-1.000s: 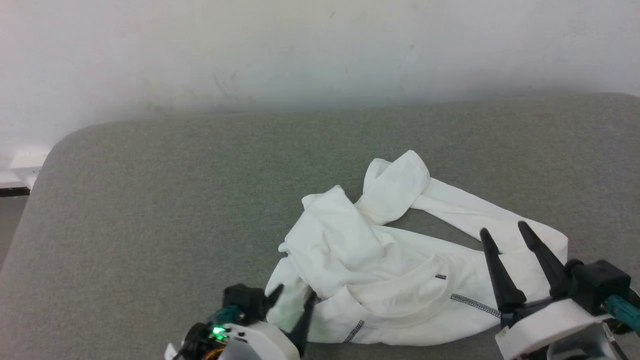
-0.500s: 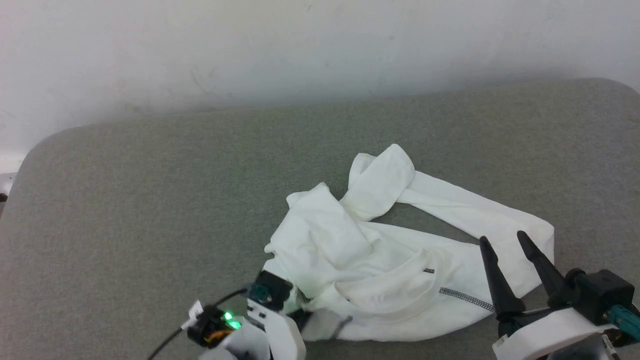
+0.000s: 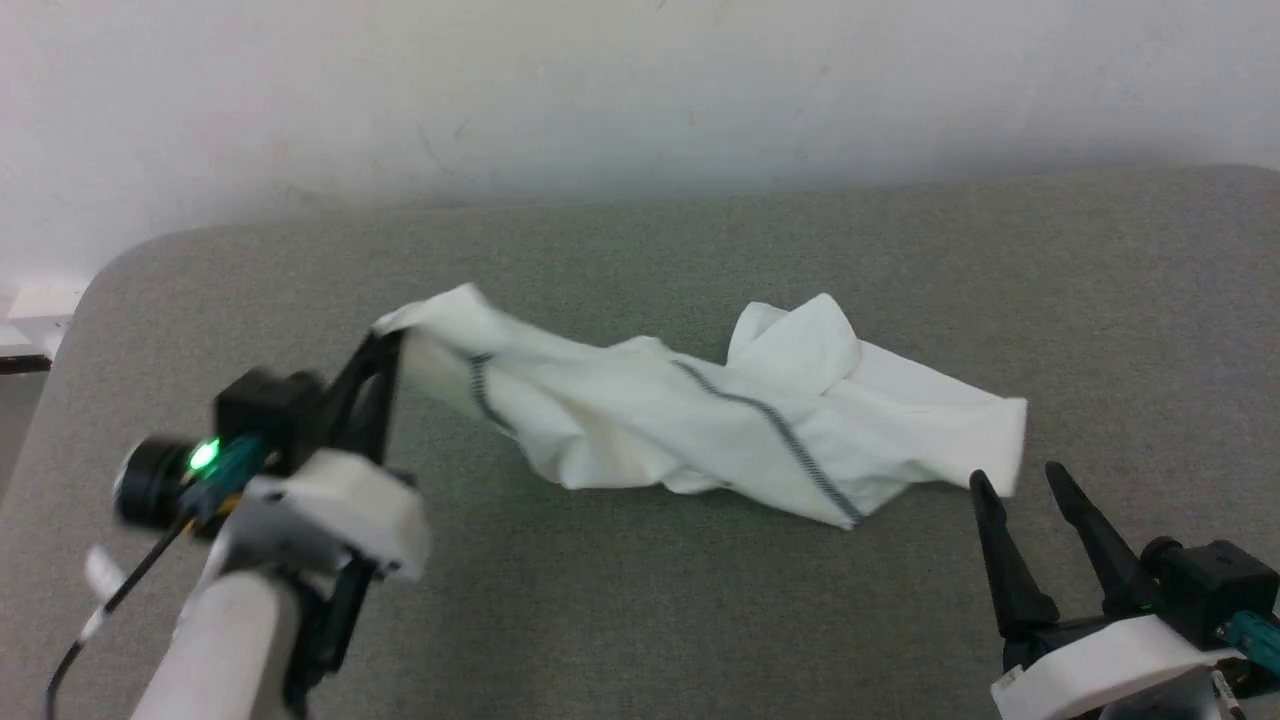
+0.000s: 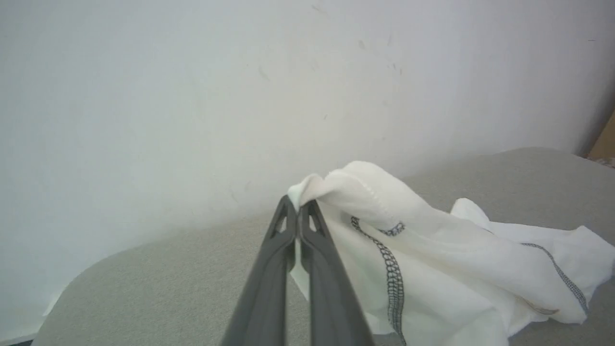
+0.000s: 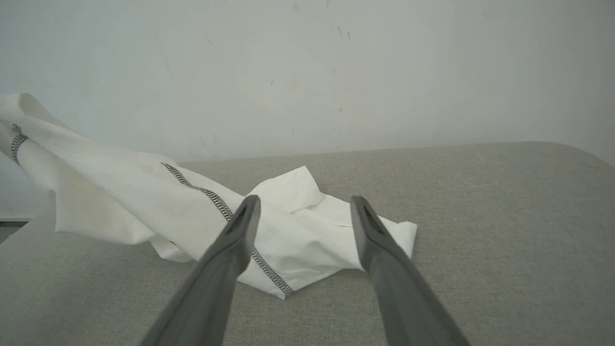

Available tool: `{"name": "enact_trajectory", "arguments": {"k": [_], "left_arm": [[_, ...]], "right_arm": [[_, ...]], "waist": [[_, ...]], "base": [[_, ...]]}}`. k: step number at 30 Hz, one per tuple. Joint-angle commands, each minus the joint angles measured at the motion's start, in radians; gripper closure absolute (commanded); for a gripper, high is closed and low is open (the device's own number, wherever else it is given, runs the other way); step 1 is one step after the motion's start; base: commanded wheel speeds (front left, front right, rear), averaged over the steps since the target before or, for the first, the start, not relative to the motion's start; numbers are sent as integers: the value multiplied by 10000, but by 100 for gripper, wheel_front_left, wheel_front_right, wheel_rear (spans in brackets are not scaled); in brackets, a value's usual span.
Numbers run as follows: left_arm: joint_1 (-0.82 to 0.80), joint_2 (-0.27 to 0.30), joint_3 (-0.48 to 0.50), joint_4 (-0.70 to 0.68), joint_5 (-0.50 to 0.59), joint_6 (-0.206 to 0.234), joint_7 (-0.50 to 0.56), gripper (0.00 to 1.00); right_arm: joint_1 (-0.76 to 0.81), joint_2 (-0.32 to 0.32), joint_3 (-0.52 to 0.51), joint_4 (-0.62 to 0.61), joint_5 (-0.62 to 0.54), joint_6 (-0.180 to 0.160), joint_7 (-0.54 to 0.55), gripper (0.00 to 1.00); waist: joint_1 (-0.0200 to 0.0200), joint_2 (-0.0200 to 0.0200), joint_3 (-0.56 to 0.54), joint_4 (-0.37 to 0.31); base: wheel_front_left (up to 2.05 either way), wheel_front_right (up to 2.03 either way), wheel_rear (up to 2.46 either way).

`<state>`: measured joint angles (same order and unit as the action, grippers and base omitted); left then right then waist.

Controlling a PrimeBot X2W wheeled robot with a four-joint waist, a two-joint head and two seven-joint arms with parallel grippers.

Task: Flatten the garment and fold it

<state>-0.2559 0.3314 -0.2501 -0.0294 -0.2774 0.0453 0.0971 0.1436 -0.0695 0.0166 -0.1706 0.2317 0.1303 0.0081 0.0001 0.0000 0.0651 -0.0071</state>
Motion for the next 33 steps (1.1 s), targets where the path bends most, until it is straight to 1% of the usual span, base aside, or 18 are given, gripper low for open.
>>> {"name": "enact_trajectory", "arguments": {"k": [1,5,7,8,11,17,18,19,22,25,30,33], "left_arm": [[545,105,222,-114,-18,264,-75,100],[2480,57,1061,-522,-437,1195,-95,100],[3400,-117,1320,-496,-708,1528,-69,100],[3793,-197,1421,-350,-864,1606,-97,100],[4539,-426,1567,322,-1264,1607,-299,100],[5033,-997,1236,1853,-1747,1247,-575,100],[5015,-1099,1232,2027,-1852,1191,-643,56],[4953,-1173,1237,2147,-1922,1148,-730,0],[4539,-1256,1291,2058,-2023,947,-1180,0],[4003,-1086,1205,1623,-1971,665,-1284,0],[2701,-622,735,974,-1801,109,-445,0],[1667,-436,535,977,-1884,-283,116,0]], "right_arm": [[-52,31,-8,36,58,4,-30,0],[30,59,-124,74,111,4,-43,0],[38,74,-167,91,124,4,-40,0],[37,81,-189,97,136,4,-36,0],[-33,95,-175,130,141,4,-20,0],[-107,105,-111,209,125,4,16,0],[-105,106,-112,216,124,4,18,0],[-98,108,-119,220,123,4,23,0],[-63,116,-151,225,114,4,52,0],[-48,125,-165,233,111,4,83,0],[-80,140,-132,250,128,4,107,0],[-182,146,-15,241,134,4,141,0]], "waist": [[-1,0,21,40],[-1,0,82,184],[-1,0,104,256],[-1,0,120,305],[-1,0,140,381],[-1,0,86,446],[-1,0,76,453],[-1,0,66,464],[-1,0,29,489],[-1,0,-17,487],[-1,0,-49,431],[-1,0,34,262]], "base": [[0,0,0],[0,0,0],[0,0,0],[0,0,0],[0,0,0],[0,0,0],[0,0,0],[0,0,0],[0,0,0],[0,0,0],[0,0,0],[0,0,0]]}}
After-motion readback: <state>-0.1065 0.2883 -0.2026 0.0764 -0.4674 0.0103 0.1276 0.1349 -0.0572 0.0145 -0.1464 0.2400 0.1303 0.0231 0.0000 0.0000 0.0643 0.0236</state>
